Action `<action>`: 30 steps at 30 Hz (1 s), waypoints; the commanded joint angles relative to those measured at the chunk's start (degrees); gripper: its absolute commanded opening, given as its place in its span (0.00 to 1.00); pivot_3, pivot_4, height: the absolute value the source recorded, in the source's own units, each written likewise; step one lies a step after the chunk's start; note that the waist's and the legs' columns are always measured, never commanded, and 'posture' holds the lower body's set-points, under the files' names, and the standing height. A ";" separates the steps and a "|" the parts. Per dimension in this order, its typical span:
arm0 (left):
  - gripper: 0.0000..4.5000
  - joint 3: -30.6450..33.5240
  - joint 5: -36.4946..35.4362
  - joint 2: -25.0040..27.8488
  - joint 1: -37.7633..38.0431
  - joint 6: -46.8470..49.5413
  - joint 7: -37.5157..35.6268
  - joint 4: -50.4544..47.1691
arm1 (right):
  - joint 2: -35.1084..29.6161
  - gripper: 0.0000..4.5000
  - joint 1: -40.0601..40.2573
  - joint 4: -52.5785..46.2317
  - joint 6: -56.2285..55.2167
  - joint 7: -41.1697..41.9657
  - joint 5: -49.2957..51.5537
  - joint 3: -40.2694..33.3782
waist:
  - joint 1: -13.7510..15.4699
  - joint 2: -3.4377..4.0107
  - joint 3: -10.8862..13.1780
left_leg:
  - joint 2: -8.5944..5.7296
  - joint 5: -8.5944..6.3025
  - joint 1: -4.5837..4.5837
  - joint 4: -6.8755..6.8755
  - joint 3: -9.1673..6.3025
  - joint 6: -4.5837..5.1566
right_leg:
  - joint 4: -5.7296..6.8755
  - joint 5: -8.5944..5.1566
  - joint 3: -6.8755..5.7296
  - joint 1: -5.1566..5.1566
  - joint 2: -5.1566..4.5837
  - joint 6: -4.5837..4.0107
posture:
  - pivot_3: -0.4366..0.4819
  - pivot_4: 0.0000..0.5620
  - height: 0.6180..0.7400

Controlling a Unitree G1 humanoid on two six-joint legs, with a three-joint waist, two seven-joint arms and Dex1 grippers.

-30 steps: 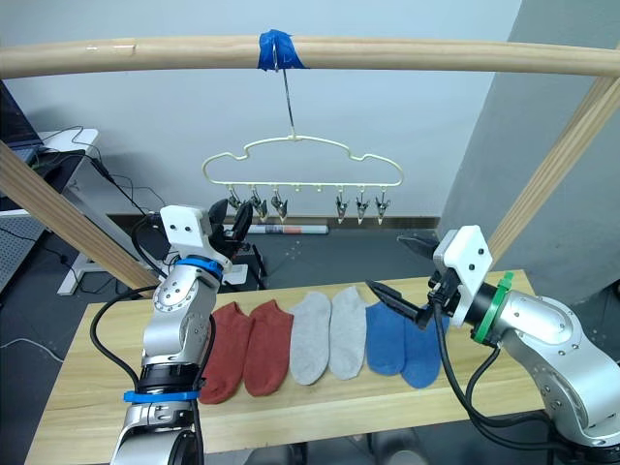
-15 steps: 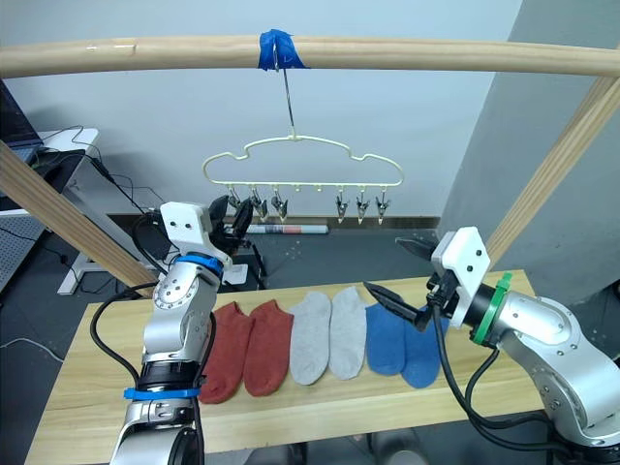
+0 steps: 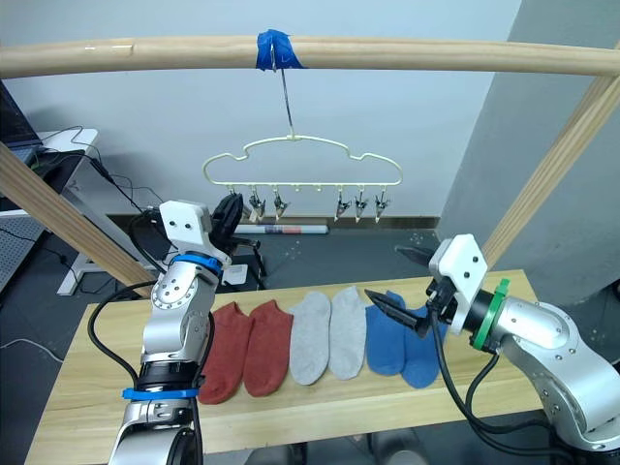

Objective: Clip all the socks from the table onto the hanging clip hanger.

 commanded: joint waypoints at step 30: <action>0.00 -1.44 -3.40 6.03 3.66 10.90 -7.38 -11.29 | 30.14 1.00 -1.89 46.82 -3.53 -32.82 -27.42 2.79 | 0.03 0.35 0.24 | 0.07 0.01 0.02 0.00 -0.11 -0.02 | 0.06 0.02 0.05 -0.02 -0.20 0.02 | 0.23 0.37 1.00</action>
